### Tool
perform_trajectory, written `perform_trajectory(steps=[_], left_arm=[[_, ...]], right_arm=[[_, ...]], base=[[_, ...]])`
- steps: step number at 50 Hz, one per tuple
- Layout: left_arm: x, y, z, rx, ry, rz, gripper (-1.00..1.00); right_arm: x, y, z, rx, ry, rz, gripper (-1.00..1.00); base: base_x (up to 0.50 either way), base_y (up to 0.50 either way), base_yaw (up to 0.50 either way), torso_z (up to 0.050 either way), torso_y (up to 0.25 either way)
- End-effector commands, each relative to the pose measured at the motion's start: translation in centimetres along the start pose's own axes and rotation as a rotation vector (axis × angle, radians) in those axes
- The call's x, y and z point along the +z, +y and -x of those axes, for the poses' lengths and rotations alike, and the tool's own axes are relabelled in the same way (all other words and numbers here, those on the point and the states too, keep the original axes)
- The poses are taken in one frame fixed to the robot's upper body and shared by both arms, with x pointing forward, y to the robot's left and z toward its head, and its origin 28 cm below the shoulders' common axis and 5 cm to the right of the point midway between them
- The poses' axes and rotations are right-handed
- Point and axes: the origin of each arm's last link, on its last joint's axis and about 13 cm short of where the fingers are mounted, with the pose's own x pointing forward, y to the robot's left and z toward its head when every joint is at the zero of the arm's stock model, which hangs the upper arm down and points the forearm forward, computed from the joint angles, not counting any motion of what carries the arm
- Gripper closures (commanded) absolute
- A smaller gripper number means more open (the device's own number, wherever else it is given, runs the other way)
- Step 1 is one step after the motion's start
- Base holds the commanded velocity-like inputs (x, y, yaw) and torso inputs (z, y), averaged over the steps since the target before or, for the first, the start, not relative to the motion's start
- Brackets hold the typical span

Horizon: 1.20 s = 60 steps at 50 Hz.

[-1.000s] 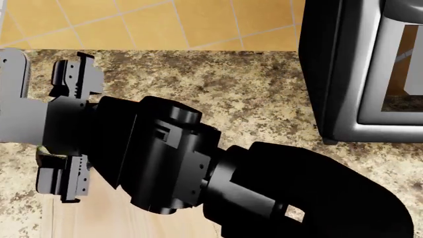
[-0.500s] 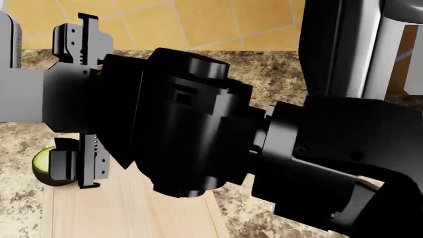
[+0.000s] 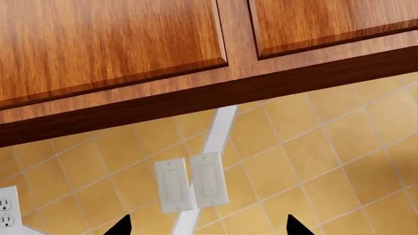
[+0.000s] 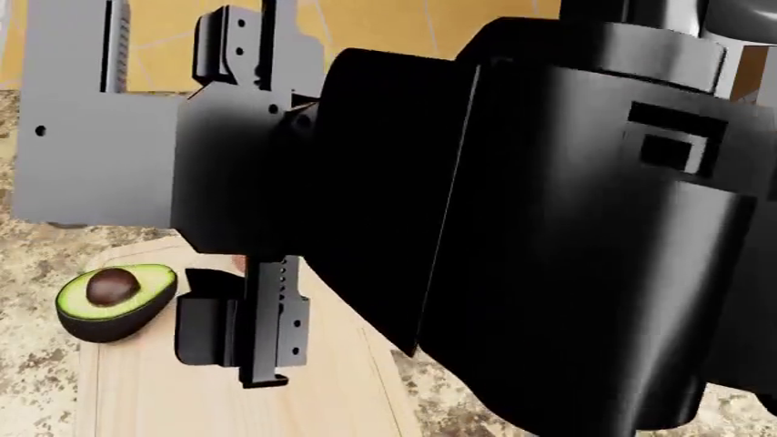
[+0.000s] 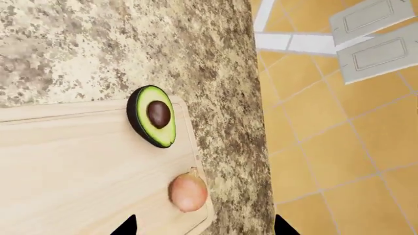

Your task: Place the avocado, onion, tomato and bell pepper on the cutting board.

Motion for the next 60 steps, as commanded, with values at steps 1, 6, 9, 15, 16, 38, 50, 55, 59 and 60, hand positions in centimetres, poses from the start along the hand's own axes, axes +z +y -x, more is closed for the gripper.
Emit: perform_trajectory(steps=[1, 6, 9, 15, 16, 38, 50, 55, 59, 60], left_arm=[[-0.4, -0.5, -0.8, -0.011, -0.006, 0.012, -1.00], [0.2, -0.8, -1.1, -0.027, -0.025, 0.018, -1.00], [0.2, -0.8, -1.1, -0.032, -0.025, 0.013, -1.00], [0.0, -0.8, -1.1, -0.033, -0.018, 0.010, -1.00], [0.0, -0.7, -1.1, -0.033, -0.019, 0.011, -1.00], [0.6, -1.1, -1.1, -0.053, -0.027, 0.012, -1.00], [1.0, -1.3, -1.4, -0.076, -0.033, 0.032, -1.00], [1.1, -1.3, -1.4, -0.074, -0.036, 0.031, -1.00], [0.9, -1.3, -1.4, -0.073, -0.032, 0.030, -1.00], [0.9, -1.3, -1.4, -0.073, -0.032, 0.030, -1.00]], right_arm=[[-0.4, 0.9, 4.6, 0.010, -0.014, -0.156, -1.00], [-0.9, 1.9, 6.4, 0.021, -0.007, -0.243, -1.00], [-1.3, 2.4, 7.2, 0.002, 0.036, -0.209, -1.00], [-1.4, 3.0, 9.1, -0.017, 0.095, -0.331, -1.00], [-1.3, 3.2, 9.4, -0.014, 0.090, -0.347, -1.00], [0.0, 4.9, 16.8, -0.079, 0.306, -0.717, -1.00], [0.7, 5.6, 17.9, 0.071, 0.318, -0.693, -1.00], [0.7, 5.9, 17.6, 0.099, 0.320, -0.678, -1.00], [0.5, 6.3, 17.3, 0.130, 0.326, -0.675, -1.00], [0.4, 6.4, 17.1, 0.138, 0.329, -0.675, -1.00]], base=[[0.00, 0.00, 0.00, 0.000, 0.000], [0.00, 0.00, 0.00, 0.000, 0.000], [0.00, 0.00, 0.00, 0.000, 0.000], [0.00, 0.00, 0.00, 0.000, 0.000], [0.00, 0.00, 0.00, 0.000, 0.000], [0.00, 0.00, 0.00, 0.000, 0.000], [0.00, 0.00, 0.00, 0.000, 0.000], [0.00, 0.00, 0.00, 0.000, 0.000], [0.00, 0.00, 0.00, 0.000, 0.000], [0.00, 0.00, 0.00, 0.000, 0.000]])
